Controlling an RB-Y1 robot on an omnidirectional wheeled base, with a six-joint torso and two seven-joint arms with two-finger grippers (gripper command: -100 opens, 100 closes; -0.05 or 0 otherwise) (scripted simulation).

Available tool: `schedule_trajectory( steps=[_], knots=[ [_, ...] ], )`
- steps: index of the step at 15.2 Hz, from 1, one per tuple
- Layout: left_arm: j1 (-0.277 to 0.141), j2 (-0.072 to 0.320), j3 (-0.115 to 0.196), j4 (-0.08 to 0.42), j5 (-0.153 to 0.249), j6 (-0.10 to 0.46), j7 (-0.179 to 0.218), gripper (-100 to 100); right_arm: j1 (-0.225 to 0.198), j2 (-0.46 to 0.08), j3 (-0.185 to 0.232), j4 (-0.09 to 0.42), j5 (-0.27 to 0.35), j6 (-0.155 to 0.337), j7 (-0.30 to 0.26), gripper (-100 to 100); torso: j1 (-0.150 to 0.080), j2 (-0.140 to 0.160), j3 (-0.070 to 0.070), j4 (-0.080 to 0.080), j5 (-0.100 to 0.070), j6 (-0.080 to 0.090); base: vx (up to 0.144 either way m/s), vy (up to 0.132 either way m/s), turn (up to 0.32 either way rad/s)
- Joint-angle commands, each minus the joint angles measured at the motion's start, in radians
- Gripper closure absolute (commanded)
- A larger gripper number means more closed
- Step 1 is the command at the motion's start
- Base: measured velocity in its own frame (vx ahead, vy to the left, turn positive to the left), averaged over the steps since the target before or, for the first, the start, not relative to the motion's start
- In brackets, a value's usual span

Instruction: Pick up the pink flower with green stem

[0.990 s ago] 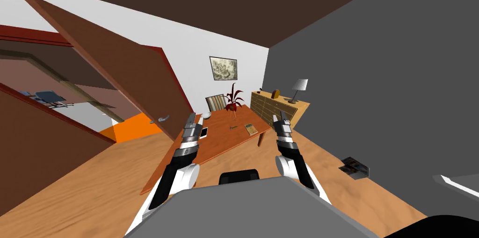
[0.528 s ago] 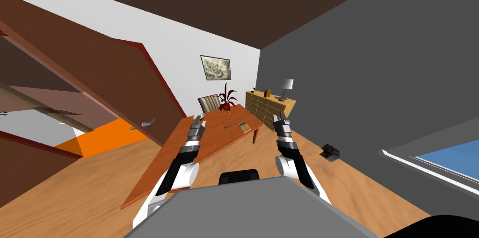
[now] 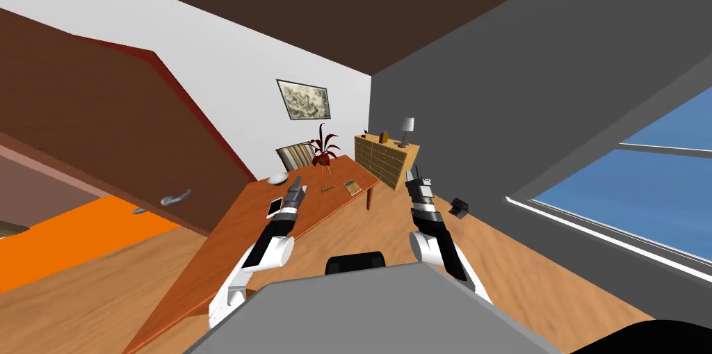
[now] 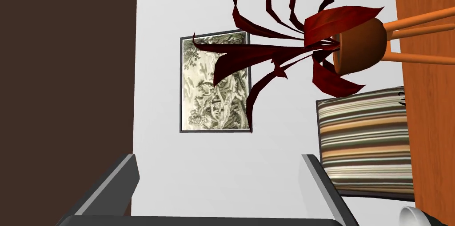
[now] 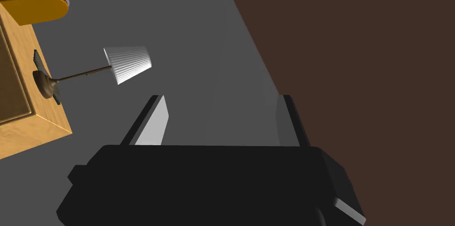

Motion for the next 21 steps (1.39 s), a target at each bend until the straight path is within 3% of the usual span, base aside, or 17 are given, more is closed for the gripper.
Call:
schedule_trajectory(
  steps=[1, 2, 4, 7, 9, 12, 14, 15, 16, 17, 18, 21],
  knots=[
    [-0.015, 0.013, 0.011, 0.033, 0.015, 0.042, 0.000, -100, 0.000, 0.000, 0.000, 0.000, 0.000, 0.000, 0.000, 0, 0.000, 0.000, 0.000, 0.000, 0.000, 0.000, -0.039, -0.086, -0.253],
    [-0.037, 0.030, 0.024, 0.063, 0.034, 0.071, 0.000, -100, 0.000, 0.000, 0.000, 0.000, 0.000, 0.000, 0.000, 0, 0.000, 0.000, 0.000, 0.000, 0.000, -0.001, -0.042, -0.084, -0.264],
    [-0.037, 0.030, 0.024, 0.080, 0.034, 0.079, 0.000, -100, 0.000, 0.000, 0.000, 0.000, 0.000, 0.000, 0.000, 0, 0.001, 0.000, 0.000, 0.000, 0.000, -0.001, -0.037, -0.068, -0.152],
    [-0.082, 0.065, 0.052, 0.166, 0.073, 0.147, 0.000, -100, 0.000, 0.000, 0.000, 0.000, 0.000, 0.000, 0.000, 0, 0.003, 0.000, 0.000, 0.000, 0.001, -0.001, -0.031, -0.062, -0.262],
    [-0.082, 0.065, 0.052, 0.180, 0.073, 0.155, 0.000, -100, 0.000, 0.000, 0.000, 0.000, 0.000, 0.000, 0.000, 0, 0.002, -0.001, 0.000, 0.000, 0.000, -0.001, -0.014, -0.060, -0.150],
    [-0.128, 0.100, 0.082, 0.256, 0.113, 0.237, 0.000, -100, 0.000, 0.000, 0.000, 0.000, 0.000, 0.000, 0.000, 0, 0.003, -0.001, -0.001, 0.000, 0.001, -0.001, -0.013, -0.060, -0.230],
    [-0.128, 0.100, 0.082, 0.285, 0.113, 0.237, 0.000, -100, 0.000, 0.000, 0.000, 0.000, 0.000, 0.000, 0.000, 0, 0.003, -0.001, -0.001, 0.000, 0.001, -0.001, -0.008, -0.049, -0.194],
    [-0.151, 0.117, 0.098, 0.319, 0.134, 0.279, 0.001, -100, 0.000, 0.000, 0.000, 0.000, 0.000, 0.000, 0.000, 0, 0.004, -0.001, -0.001, 0.000, 0.001, -0.001, -0.008, -0.034, -0.225],
    [-0.151, 0.117, 0.098, 0.339, 0.134, 0.279, 0.001, -100, 0.000, 0.000, 0.000, 0.000, 0.000, 0.000, 0.000, 0, 0.005, -0.001, -0.001, 0.000, 0.001, -0.001, -0.007, -0.032, -0.259],
    [-0.151, 0.117, 0.098, 0.339, 0.134, 0.279, 0.001, -100, 0.000, 0.000, 0.000, 0.000, 0.000, 0.000, 0.000, 0, 0.005, -0.001, -0.001, 0.000, 0.001, -0.001, -0.003, -0.018, -0.088],
    [-0.173, 0.134, 0.114, 0.372, 0.154, 0.322, 0.001, -100, 0.000, 0.000, 0.000, 0.000, 0.000, 0.000, 0.000, 0, 0.006, -0.001, -0.001, 0.000, 0.001, -0.002, -0.001, -0.026, -0.222],
    [-0.173, 0.134, 0.114, 0.394, 0.154, 0.323, 0.001, -100, 0.000, 0.000, 0.000, 0.000, 0.000, 0.000, 0.000, 0, 0.006, -0.002, -0.001, 0.000, 0.001, -0.002, 0.004, -0.015, -0.102]
  ],
)
